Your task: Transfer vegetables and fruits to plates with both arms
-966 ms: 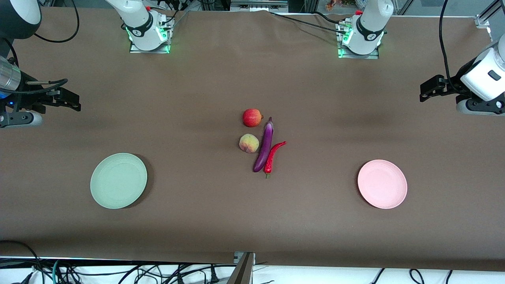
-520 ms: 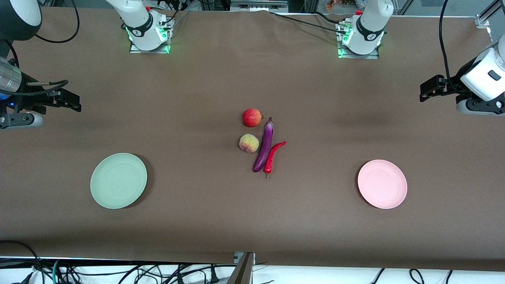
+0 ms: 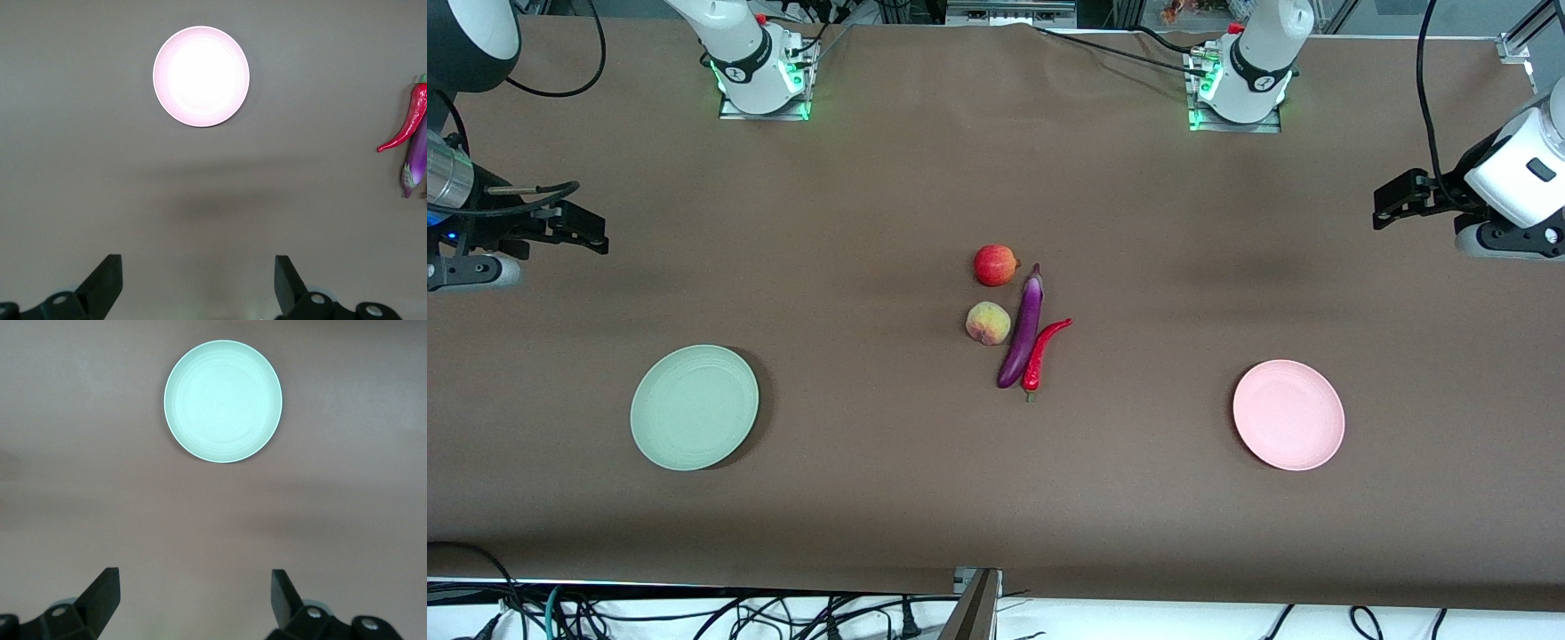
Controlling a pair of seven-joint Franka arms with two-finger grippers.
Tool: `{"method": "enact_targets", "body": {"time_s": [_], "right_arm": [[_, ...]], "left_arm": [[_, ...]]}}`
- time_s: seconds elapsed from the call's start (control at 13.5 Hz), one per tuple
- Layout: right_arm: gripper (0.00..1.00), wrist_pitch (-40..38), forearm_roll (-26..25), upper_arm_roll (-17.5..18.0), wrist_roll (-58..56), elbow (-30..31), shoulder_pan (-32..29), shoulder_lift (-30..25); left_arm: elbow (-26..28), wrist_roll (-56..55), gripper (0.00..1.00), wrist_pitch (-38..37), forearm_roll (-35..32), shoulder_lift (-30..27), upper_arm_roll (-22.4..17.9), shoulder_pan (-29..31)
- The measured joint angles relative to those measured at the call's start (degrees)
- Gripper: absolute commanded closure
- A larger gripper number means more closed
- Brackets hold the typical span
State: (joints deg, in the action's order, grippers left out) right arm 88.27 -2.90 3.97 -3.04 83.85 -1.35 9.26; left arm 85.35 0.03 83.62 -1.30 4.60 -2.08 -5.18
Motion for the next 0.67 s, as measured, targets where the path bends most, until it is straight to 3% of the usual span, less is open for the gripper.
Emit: {"method": "enact_targets", "body": {"time_s": [0.67], "right_arm": [[0.00, 1.01, -0.01, 0.00, -0.01, 0.27, 0.01, 3.71]], "left_arm": [[0.00, 0.00, 0.00, 0.00, 0.00, 0.00, 0.13, -0.02]]}}
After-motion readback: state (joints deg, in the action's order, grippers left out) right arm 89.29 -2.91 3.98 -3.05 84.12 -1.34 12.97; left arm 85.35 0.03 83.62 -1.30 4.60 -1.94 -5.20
